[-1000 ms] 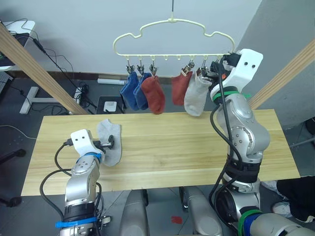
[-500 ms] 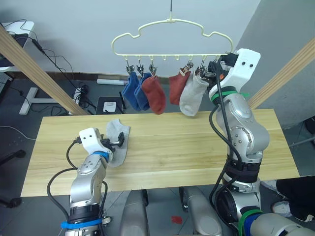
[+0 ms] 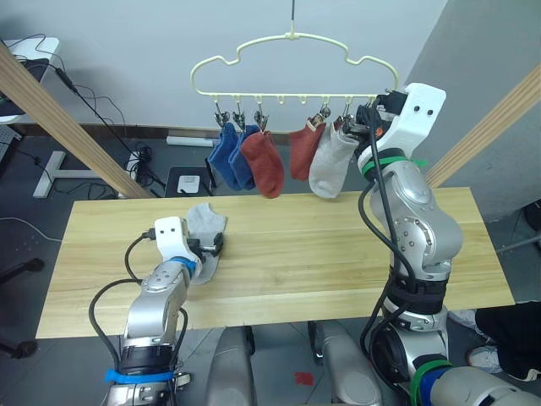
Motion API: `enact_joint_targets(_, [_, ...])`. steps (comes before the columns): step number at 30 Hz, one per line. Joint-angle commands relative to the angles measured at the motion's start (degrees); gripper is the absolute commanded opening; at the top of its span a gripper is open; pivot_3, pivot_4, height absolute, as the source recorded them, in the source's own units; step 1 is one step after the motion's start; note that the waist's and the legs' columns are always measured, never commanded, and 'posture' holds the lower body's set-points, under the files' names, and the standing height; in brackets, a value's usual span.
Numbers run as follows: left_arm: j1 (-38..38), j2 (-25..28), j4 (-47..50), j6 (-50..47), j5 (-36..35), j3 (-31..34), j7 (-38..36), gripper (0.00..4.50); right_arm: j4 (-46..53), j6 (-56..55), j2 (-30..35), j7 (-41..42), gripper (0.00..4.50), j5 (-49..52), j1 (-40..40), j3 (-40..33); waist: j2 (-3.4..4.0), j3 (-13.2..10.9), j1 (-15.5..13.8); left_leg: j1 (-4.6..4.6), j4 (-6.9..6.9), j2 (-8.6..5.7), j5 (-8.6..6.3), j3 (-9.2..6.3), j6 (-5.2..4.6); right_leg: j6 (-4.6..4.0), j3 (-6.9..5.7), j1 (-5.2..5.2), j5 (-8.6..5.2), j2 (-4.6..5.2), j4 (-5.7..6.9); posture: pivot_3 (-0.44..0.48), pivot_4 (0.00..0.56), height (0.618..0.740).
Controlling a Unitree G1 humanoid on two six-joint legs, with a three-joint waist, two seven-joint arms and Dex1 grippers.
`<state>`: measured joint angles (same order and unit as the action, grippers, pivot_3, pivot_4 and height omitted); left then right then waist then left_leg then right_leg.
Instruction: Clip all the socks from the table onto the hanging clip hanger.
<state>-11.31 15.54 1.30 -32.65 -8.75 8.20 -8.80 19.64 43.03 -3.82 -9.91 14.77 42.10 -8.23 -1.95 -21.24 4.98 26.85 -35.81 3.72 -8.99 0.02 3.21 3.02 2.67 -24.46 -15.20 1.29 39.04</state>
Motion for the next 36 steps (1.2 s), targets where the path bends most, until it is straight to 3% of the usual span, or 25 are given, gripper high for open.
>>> enact_joint_targets(1, [1.14,-0.46,-1.21,-2.25,0.57,-0.21,0.93,4.48,1.53,-0.9,-0.01,0.47,0.0,0.63,0.5,0.16,0.01,0.01,0.0,0.0,0.0,0.0,0.0,-0.01,0.0,0.0,0.0,0.0,0.0,0.0,0.0,-0.178,0.328,0.74])
enact_joint_targets(3, [1.13,-0.6,-1.18,-2.41,0.15,-0.06,0.72,4.48,1.55,-0.89,0.0,0.48,0.0,0.62,0.46,0.2,0.03,0.02,0.0,-0.01,0.0,0.0,0.0,0.0,0.0,0.0,0.0,0.0,0.0,0.0,0.01,-0.177,0.327,0.74])
enact_joint_targets(7, [1.07,-0.64,-1.23,-1.86,-0.34,-0.03,-0.04,3.63,1.47,-1.04,-0.1,0.4,0.0,0.65,0.54,0.11,0.03,0.03,0.0,-0.01,-0.01,0.0,0.0,0.0,0.0,0.0,0.01,0.0,0.0,0.0,0.01,-0.177,0.328,0.74])
enact_joint_targets(19, [1.59,0.27,-1.05,1.03,-0.48,-0.96,-3.47,0.09,1.25,-1.21,0.01,0.24,0.0,0.43,0.75,0.06,0.03,0.03,0.0,-0.01,0.01,0.0,0.0,0.01,0.0,0.0,0.01,0.0,0.0,0.01,-0.01,-0.18,0.329,0.74])
enact_joint_targets(22, [0.18,4.82,0.16,18.63,1.82,-9.95,-17.89,0.01,1.31,-1.15,0.26,0.07,0.0,0.3,0.91,-0.19,0.04,0.02,-0.07,0.0,0.03,0.0,0.0,0.01,0.0,0.0,0.0,-0.01,0.0,0.0,-0.02,-0.182,0.332,0.74])
enact_joint_targets(25, [-4.19,5.78,-1.01,29.54,1.33,-15.05,-27.48,0.01,1.43,-0.96,0.43,-0.16,0.0,0.33,1.06,-0.49,0.04,0.02,-0.39,0.06,0.06,-0.02,0.0,0.06,0.01,-0.01,0.01,-0.06,0.0,0.06,-0.07,-0.183,0.332,0.74])
enact_joint_targets(31, [-11.36,2.97,-3.18,32.37,-1.76,-18.09,-35.24,0.01,1.63,-0.77,0.74,-0.44,0.0,0.29,1.46,-0.85,0.04,0.02,0.23,0.06,0.09,-0.01,0.0,0.1,-0.01,-0.01,0.06,-0.09,0.0,0.02,-0.08,-0.187,0.333,0.74])
enact_joint_targets(36, [-21.11,-6.23,-10.47,32.72,-0.99,-21.09,-34.64,0.01,2.13,-0.34,1.16,-0.83,0.0,0.14,2.03,-1.15,0.04,0.02,0.06,0.12,0.16,0.01,0.0,0.06,-0.01,-0.01,0.02,-0.22,0.0,-0.05,-0.01,-0.206,0.328,0.74])
